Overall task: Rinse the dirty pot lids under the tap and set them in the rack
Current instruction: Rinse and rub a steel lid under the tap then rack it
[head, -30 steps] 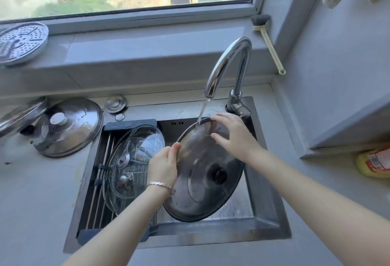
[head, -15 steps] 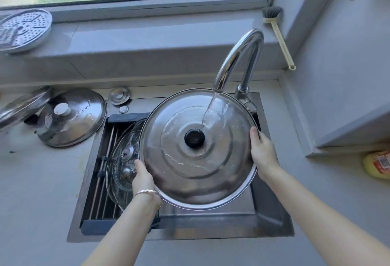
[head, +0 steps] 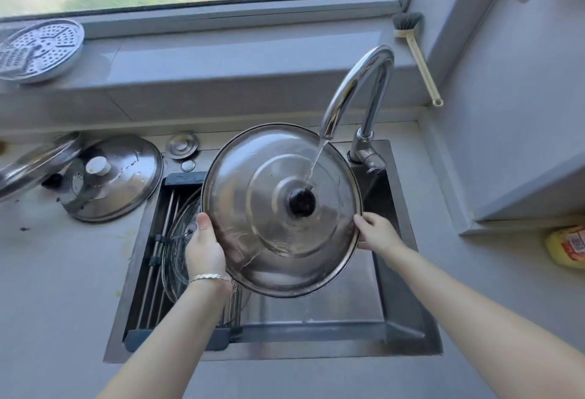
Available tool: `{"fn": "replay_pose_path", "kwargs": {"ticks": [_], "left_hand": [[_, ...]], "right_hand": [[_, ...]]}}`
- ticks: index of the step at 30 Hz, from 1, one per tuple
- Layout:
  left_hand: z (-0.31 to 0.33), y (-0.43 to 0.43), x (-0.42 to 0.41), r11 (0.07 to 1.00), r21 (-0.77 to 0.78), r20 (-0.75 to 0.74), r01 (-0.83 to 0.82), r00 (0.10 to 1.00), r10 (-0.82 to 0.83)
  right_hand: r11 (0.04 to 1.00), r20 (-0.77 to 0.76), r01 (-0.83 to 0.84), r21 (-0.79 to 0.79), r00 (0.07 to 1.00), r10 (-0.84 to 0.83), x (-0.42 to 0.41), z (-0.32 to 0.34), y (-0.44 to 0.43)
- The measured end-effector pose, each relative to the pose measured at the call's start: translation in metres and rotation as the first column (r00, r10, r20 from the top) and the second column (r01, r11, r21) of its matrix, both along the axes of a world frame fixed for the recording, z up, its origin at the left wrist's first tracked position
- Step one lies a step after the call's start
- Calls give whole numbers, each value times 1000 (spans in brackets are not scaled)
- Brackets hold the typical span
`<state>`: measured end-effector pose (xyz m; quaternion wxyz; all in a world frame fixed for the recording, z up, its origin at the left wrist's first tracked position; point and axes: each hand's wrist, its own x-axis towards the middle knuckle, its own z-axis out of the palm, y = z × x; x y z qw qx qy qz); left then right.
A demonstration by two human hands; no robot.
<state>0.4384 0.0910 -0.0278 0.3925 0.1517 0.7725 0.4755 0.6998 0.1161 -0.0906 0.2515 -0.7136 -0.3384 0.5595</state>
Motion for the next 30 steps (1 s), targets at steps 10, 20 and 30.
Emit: {"fn": "replay_pose_path", "kwargs": {"ticks": [10, 20, 30], "left_hand": [[46, -9, 25, 948, 175, -251, 267, 943, -219], [61, -13, 37, 918, 242, -343, 315, 912, -223], [89, -15, 52, 860, 172, -304, 480, 856, -417]], "right_hand": [[931, -86, 297, 213, 955, -285, -6, 35, 56], [997, -153, 40, 71, 988, -29, -20, 57, 60], [884, 103, -397, 245, 918, 384, -51, 66, -19]]}}
